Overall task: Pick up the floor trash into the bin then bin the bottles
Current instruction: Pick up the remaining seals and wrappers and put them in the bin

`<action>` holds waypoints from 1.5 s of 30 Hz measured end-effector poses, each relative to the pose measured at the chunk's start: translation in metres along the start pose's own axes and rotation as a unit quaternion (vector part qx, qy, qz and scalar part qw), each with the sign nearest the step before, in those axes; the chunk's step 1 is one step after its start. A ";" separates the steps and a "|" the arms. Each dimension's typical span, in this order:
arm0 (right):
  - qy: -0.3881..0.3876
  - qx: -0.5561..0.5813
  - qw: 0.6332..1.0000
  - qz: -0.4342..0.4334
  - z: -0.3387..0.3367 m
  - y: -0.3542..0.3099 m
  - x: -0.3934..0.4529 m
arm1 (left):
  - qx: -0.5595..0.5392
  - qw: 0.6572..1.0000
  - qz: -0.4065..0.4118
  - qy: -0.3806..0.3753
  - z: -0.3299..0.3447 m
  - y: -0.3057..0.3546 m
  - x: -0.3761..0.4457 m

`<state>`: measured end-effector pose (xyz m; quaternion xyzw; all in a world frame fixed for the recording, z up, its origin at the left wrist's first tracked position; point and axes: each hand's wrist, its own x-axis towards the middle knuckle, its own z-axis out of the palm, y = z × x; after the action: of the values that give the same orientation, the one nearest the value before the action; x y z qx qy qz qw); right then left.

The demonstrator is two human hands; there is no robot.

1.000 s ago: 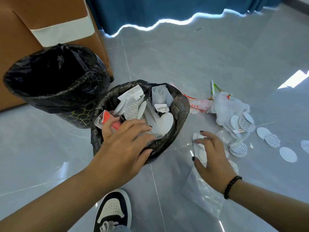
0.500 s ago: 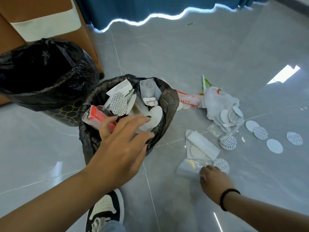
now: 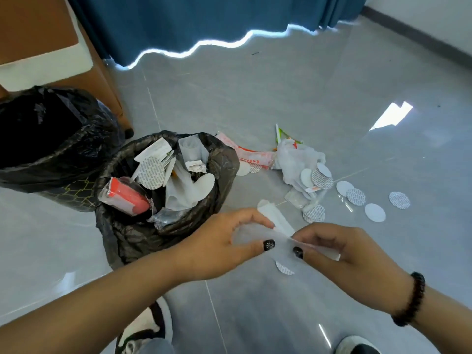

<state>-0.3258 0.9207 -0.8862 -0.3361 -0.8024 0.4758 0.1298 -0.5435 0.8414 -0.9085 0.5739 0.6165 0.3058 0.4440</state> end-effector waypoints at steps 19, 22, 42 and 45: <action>0.122 0.265 0.950 0.111 -0.034 -0.058 -0.051 | -0.215 0.976 -0.026 0.010 -0.008 0.073 -0.049; 0.127 0.255 0.953 0.105 -0.053 -0.093 -0.062 | -0.243 0.969 -0.030 0.023 -0.021 0.109 -0.056; 0.227 0.317 0.919 0.055 -0.072 -0.240 -0.131 | -0.246 0.951 -0.022 0.184 -0.038 0.258 -0.150; 0.178 0.323 0.927 0.069 -0.066 -0.233 -0.139 | -0.217 0.959 -0.025 0.180 -0.042 0.253 -0.161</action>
<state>-0.2850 0.7985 -0.6381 -0.4100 -0.5433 0.6494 0.3390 -0.4798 0.7286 -0.6351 0.3833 0.6190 0.5196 0.4470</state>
